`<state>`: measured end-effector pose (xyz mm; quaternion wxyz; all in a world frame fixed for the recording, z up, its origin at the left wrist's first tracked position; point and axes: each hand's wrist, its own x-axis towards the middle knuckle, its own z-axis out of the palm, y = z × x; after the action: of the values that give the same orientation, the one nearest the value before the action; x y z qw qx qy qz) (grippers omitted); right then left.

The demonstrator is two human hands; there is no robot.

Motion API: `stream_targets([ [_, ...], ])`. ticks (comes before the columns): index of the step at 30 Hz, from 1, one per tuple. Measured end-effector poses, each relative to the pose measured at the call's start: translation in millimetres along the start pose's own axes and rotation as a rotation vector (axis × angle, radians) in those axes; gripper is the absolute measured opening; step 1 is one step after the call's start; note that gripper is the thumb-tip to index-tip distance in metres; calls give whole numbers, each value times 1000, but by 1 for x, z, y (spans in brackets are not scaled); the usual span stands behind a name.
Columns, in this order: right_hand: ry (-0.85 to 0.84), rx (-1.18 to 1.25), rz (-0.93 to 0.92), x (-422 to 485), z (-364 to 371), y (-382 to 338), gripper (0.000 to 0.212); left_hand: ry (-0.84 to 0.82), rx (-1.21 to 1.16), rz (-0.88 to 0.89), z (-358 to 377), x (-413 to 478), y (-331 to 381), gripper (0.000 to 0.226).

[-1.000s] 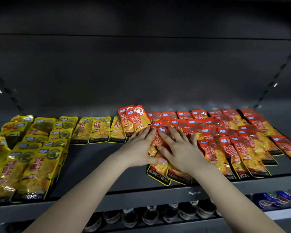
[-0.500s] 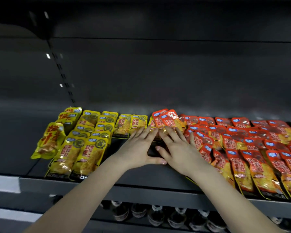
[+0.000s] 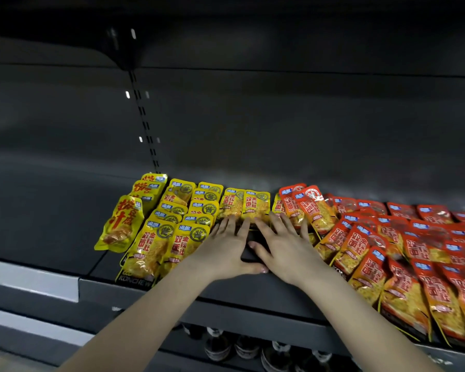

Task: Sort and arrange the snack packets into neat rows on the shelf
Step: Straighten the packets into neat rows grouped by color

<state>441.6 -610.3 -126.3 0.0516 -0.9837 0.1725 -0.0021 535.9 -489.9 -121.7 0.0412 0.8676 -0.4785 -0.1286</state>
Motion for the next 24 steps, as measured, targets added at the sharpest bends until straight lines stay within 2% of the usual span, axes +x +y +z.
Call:
stream_targets([
  [4,-56,5,14,1,6,1,60,-41,22,-5,1,4,-2,105],
  [24,-48,-16,-9,-22,2,-4,54,-88,72,30,2,-12,6,97],
])
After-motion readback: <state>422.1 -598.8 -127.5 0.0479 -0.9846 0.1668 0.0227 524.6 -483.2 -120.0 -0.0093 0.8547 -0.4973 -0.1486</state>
